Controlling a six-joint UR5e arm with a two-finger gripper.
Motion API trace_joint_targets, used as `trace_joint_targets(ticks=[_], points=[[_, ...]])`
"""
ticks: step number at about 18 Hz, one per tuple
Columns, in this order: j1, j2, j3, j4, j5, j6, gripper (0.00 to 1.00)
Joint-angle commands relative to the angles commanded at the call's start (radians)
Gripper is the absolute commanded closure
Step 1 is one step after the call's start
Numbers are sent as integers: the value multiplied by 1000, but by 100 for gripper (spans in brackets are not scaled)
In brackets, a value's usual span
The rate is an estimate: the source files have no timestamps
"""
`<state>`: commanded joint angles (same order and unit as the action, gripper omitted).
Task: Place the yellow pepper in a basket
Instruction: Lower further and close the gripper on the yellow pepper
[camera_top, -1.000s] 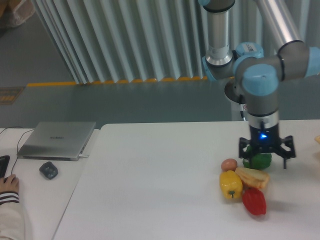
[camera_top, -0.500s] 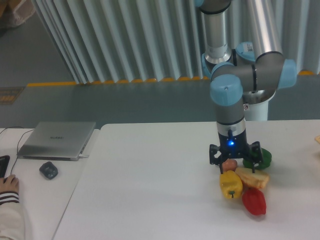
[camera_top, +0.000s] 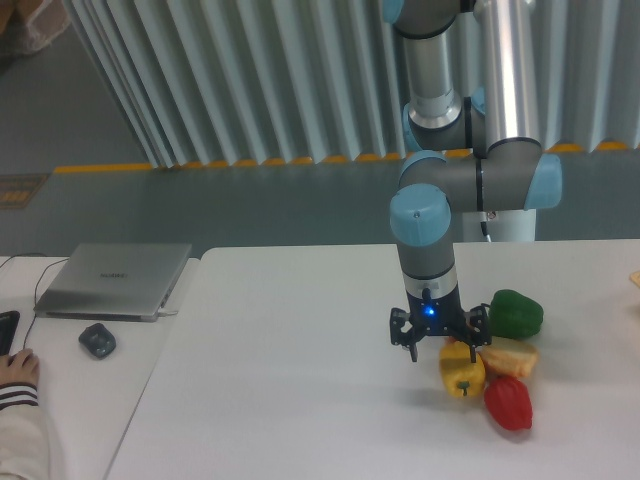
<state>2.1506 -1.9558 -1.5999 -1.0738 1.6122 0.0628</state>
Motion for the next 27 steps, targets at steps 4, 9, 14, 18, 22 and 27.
trace_joint_targets(ticks=[4, 9, 14, 18, 22, 27], points=[[23, 15, 2, -5, 9, 28, 0], [28, -11, -8, 3, 9, 31, 0], [23, -26, -15, 6, 8, 31, 0], [29, -21, -14, 5, 8, 34, 28], [29, -26, -14, 5, 14, 38, 46], [34, 3, 0, -8, 5, 65, 51]])
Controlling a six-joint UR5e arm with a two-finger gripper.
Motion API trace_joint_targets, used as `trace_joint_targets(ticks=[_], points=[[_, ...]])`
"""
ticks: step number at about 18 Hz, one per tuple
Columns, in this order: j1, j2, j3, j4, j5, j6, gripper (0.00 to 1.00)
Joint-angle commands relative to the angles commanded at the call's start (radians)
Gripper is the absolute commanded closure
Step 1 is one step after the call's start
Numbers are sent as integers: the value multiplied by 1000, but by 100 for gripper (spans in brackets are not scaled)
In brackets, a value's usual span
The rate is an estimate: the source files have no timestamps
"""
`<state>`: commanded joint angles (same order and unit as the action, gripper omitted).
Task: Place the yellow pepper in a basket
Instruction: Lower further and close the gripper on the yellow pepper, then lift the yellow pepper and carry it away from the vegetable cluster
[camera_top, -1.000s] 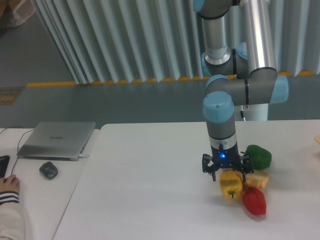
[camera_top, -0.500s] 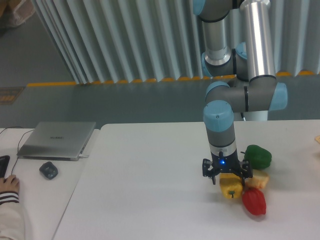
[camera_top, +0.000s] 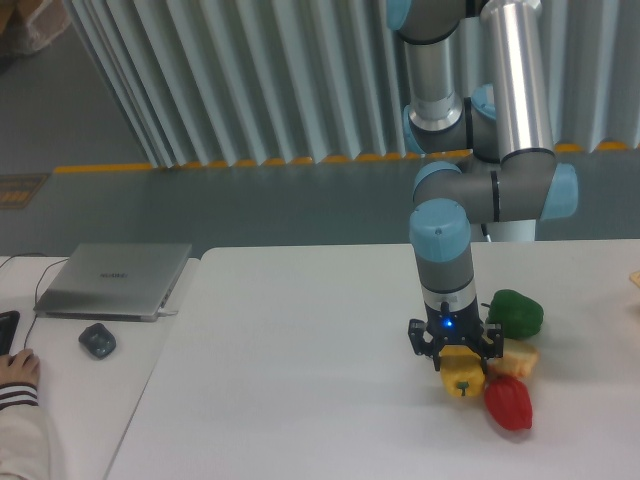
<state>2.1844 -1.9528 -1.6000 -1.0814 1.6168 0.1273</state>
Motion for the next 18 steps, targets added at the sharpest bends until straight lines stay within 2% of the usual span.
trace_joint_targets(ticks=[3, 7, 11, 14, 16, 18], points=[[2, 20, 6, -2, 8, 17, 54], [66, 40, 44, -73, 11, 175, 54], [115, 100, 41, -98, -8, 346, 54], [120, 123, 44, -162, -3, 351, 54], [146, 129, 46, -172, -6, 373, 54], [208, 141, 46, -190, -3, 507, 54]])
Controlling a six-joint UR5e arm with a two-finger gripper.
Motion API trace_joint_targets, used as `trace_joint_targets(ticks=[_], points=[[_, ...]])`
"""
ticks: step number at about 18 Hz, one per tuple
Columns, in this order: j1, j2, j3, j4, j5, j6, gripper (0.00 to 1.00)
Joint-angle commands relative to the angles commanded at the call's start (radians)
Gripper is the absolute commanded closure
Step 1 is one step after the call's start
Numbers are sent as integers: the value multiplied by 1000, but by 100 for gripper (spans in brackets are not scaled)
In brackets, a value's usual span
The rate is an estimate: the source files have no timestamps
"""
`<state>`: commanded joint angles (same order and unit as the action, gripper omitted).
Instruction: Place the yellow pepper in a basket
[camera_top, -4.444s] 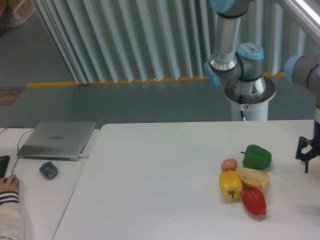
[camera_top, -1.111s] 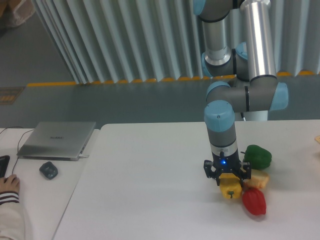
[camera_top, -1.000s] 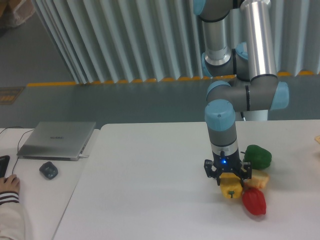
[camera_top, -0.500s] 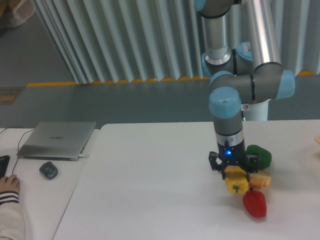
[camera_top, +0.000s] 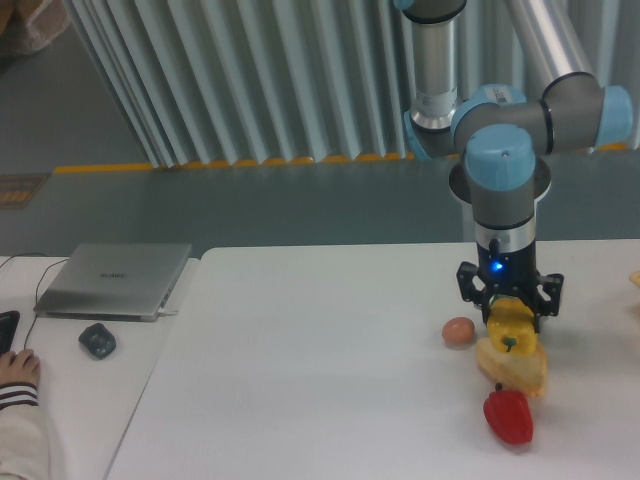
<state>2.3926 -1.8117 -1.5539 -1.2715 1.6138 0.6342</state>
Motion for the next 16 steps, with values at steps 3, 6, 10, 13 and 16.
trace_joint_targets(ticks=[3, 6, 10, 13, 16], points=[[60, 2, 0, -15, 0, 197, 54], [124, 0, 17, -8, -3, 350, 54], [192, -9, 34, -6, -3, 479, 54], [247, -14, 38, -11, -3, 631, 54], [287, -29, 49, -2, -2, 737, 54]])
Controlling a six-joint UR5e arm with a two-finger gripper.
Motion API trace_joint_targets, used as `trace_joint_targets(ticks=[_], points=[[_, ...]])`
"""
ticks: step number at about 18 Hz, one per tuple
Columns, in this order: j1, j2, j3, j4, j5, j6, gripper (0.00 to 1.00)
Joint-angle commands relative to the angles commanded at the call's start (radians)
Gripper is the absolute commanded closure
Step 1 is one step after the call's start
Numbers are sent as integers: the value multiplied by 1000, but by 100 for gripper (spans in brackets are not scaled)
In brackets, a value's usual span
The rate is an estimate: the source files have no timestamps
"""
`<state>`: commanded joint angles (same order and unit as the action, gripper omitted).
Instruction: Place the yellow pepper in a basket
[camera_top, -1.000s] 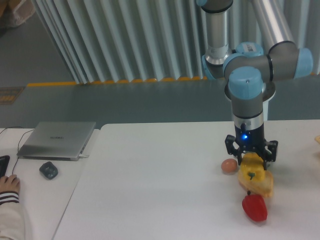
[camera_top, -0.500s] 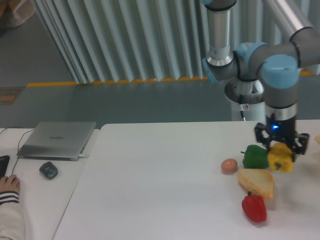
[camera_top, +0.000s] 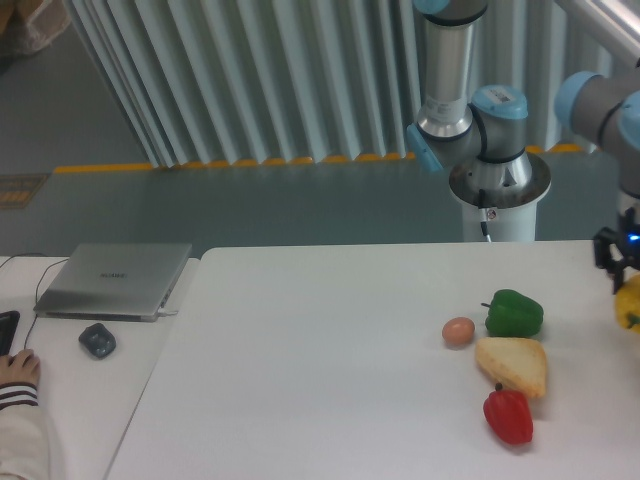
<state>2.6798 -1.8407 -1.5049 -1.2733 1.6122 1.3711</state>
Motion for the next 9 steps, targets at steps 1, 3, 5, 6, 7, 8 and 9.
trace_joint_targets(ticks=[1, 3, 5, 6, 7, 8, 9], points=[[8, -9, 8, 6, 2, 29, 54], [63, -23, 14, 38, 0, 129, 55], [101, -31, 12, 67, 0, 161, 55], [110, -41, 12, 87, 2, 173, 55], [132, -52, 11, 119, 3, 193, 55], [152, -60, 12, 142, 3, 221, 55], [172, -67, 11, 153, 2, 261, 55]])
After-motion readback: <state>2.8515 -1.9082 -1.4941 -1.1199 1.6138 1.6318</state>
